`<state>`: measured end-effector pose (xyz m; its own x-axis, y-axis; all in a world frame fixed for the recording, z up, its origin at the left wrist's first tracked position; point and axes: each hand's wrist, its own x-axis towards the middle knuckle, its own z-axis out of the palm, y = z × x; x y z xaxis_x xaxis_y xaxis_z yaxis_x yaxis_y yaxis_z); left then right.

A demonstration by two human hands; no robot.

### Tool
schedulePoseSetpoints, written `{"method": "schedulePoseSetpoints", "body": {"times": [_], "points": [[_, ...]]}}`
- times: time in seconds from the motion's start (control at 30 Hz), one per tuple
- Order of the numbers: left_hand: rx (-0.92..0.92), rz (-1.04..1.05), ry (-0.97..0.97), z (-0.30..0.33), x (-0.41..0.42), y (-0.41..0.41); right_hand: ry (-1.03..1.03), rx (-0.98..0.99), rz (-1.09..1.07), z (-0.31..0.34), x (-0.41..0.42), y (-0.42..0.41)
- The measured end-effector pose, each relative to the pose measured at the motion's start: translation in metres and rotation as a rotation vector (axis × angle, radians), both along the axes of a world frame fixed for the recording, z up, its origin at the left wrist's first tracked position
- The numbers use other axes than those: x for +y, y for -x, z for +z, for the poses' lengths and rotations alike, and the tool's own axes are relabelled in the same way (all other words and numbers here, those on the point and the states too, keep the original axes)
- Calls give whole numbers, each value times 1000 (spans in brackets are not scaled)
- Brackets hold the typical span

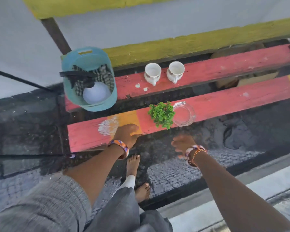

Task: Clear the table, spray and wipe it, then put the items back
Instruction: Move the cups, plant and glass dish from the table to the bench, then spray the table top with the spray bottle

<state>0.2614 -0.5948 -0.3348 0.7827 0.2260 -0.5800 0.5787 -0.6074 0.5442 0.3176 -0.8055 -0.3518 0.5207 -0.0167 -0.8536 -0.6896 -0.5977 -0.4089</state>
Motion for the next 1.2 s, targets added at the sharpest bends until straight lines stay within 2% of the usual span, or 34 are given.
{"method": "schedulePoseSetpoints", "body": {"times": [0.1,0.2,0.3,0.37,0.47,0.53,0.63,0.7,0.77,0.83,1.0,1.1,1.17,1.2], "points": [[7,60,31,24,12,16,-14,54,280,24,29,13],[-35,85,-9,50,39,21,-67,85,438,48,69,15],[-106,111,-149,77,76,15,-148,9,483,67,117,6],[-175,246,-224,98,107,8,-207,-118,498,78,151,-4],[-161,345,-353,116,155,-6,-337,-261,355,82,199,-18],[-47,318,-291,116,183,-16,-364,-386,295,78,229,-23],[71,157,-142,97,203,-32,-348,-487,257,68,263,-24],[77,94,-104,82,206,-41,-378,-521,230,63,282,-26],[77,100,6,69,208,-48,-380,-541,229,56,294,-27],[76,124,32,66,210,-53,-335,-567,195,50,299,-27],[10,150,260,63,225,-73,-251,-668,1,43,297,-30],[17,103,334,71,224,-85,-248,-686,35,43,299,-36],[65,24,287,80,222,-88,-312,-706,110,44,304,-40],[51,44,323,82,223,-90,-358,-726,146,44,308,-42]]}}
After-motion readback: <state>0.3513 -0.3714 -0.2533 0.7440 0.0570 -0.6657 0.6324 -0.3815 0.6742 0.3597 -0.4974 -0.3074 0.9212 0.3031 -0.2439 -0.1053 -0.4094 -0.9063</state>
